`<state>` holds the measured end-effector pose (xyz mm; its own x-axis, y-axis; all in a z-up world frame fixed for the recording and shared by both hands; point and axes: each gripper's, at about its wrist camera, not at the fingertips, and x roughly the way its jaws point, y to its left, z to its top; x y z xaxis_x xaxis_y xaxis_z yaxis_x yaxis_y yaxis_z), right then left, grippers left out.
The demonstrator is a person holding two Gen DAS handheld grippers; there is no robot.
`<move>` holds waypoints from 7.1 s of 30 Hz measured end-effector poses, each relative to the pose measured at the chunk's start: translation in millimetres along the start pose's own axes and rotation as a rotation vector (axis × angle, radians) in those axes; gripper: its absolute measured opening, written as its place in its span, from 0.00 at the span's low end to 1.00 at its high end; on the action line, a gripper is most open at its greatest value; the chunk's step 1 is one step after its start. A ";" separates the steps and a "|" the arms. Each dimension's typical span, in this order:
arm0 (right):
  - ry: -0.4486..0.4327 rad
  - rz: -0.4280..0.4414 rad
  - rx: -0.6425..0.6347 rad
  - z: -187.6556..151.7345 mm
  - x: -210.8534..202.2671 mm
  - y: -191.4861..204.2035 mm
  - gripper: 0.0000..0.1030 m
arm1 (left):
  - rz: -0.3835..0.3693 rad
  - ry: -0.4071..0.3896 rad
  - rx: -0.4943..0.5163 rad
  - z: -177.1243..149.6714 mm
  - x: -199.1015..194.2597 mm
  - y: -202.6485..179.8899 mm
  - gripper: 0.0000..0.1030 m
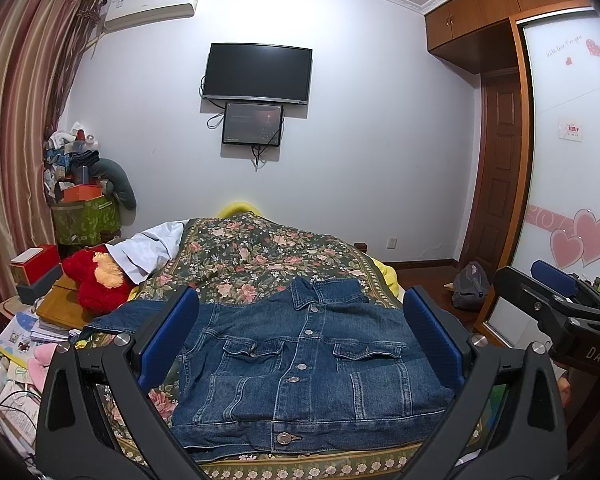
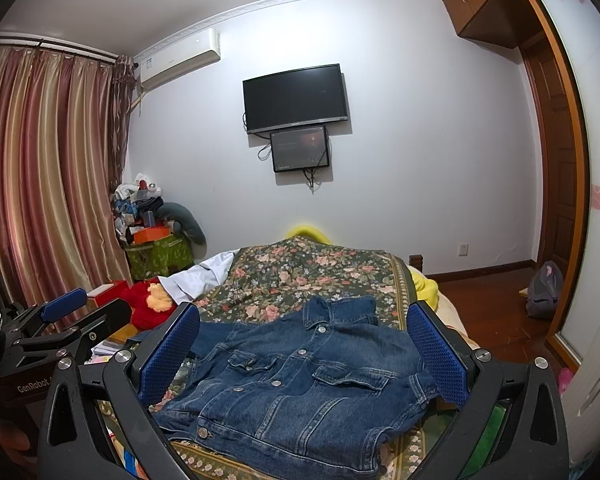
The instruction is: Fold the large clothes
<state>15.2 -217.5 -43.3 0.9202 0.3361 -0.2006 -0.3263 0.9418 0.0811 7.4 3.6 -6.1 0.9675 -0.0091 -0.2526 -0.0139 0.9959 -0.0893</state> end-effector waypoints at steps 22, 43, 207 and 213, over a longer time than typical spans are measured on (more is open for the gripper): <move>-0.001 0.000 0.000 -1.6 0.7 -0.3 1.00 | 0.002 -0.002 -0.003 -0.2 -1.0 0.3 1.00; 0.056 0.015 -0.034 -2.5 65.7 20.9 1.00 | 0.096 0.102 -0.052 -9.9 67.1 49.4 1.00; 1.012 0.129 0.466 -131.0 435.5 -166.6 0.57 | 0.087 0.918 0.057 -158.9 356.1 187.2 0.55; 0.986 0.066 0.332 -132.8 448.8 -139.1 0.50 | 0.141 0.902 0.187 -176.7 366.6 171.9 0.56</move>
<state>444.8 -196.5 -274.2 0.2692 0.3856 -0.8825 -0.1559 0.9217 0.3552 315.1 155.5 -284.4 0.3973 0.1247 -0.9092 0.0006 0.9907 0.1362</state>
